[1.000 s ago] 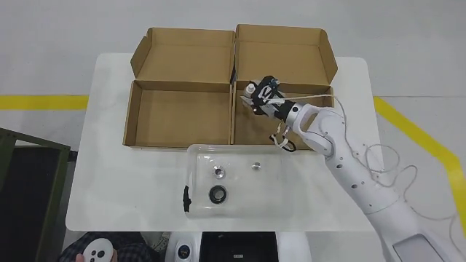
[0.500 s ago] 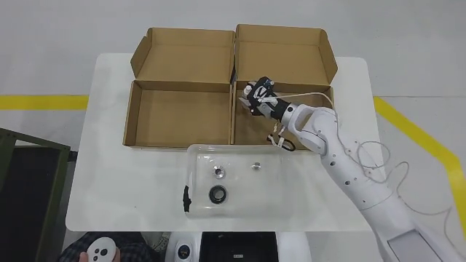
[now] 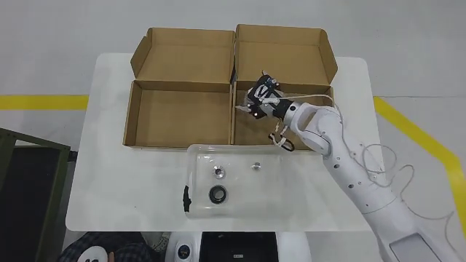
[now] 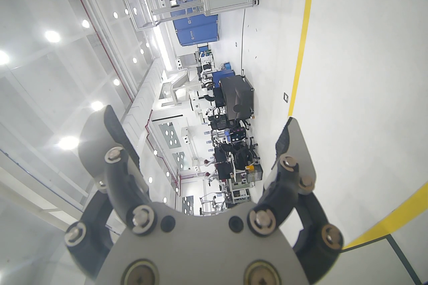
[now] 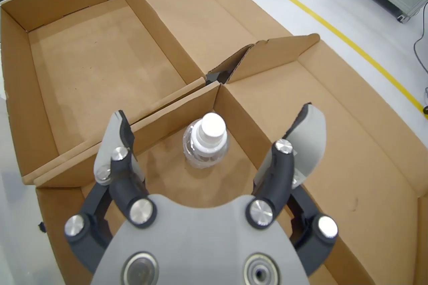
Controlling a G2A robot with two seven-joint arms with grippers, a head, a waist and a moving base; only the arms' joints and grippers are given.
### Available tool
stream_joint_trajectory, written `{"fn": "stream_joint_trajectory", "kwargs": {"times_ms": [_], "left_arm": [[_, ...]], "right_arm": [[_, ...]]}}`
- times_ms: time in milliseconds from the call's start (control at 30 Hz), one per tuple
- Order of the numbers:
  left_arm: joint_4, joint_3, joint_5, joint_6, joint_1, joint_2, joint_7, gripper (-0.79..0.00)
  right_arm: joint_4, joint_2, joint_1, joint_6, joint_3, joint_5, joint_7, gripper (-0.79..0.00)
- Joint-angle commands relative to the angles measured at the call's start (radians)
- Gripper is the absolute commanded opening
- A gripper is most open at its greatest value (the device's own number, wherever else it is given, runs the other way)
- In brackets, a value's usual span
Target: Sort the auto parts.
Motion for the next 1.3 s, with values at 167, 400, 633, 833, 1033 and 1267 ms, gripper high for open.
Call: {"fn": "stream_joint_trajectory", "kwargs": {"times_ms": [167,400,633,833,1033,1267], "left_arm": [[0.0,0.0,0.0,0.0,0.0,0.0,0.0,0.0],[0.0,0.0,0.0,0.0,0.0,0.0,0.0,0.0],[0.0,0.0,0.0,0.0,0.0,0.0,0.0,0.0],[0.0,0.0,0.0,0.0,0.0,0.0,0.0,0.0],[0.0,0.0,0.0,0.0,0.0,0.0,0.0,0.0],[0.0,0.0,0.0,0.0,0.0,0.0,0.0,0.0]], "right_arm": [[-0.179,0.021,-0.072,-0.075,0.067,0.027,0.084,0.0],[-0.382,0.051,-0.206,-0.189,0.132,0.025,0.174,0.0],[-0.542,0.083,-0.374,-0.315,0.192,-0.038,0.183,0.0],[-0.598,0.106,-0.52,-0.393,0.241,-0.096,0.127,0.0],[-0.596,0.121,-0.599,-0.414,0.263,-0.199,0.064,0.0],[-0.602,0.131,-0.639,-0.395,0.253,-0.328,0.056,0.0]]}}
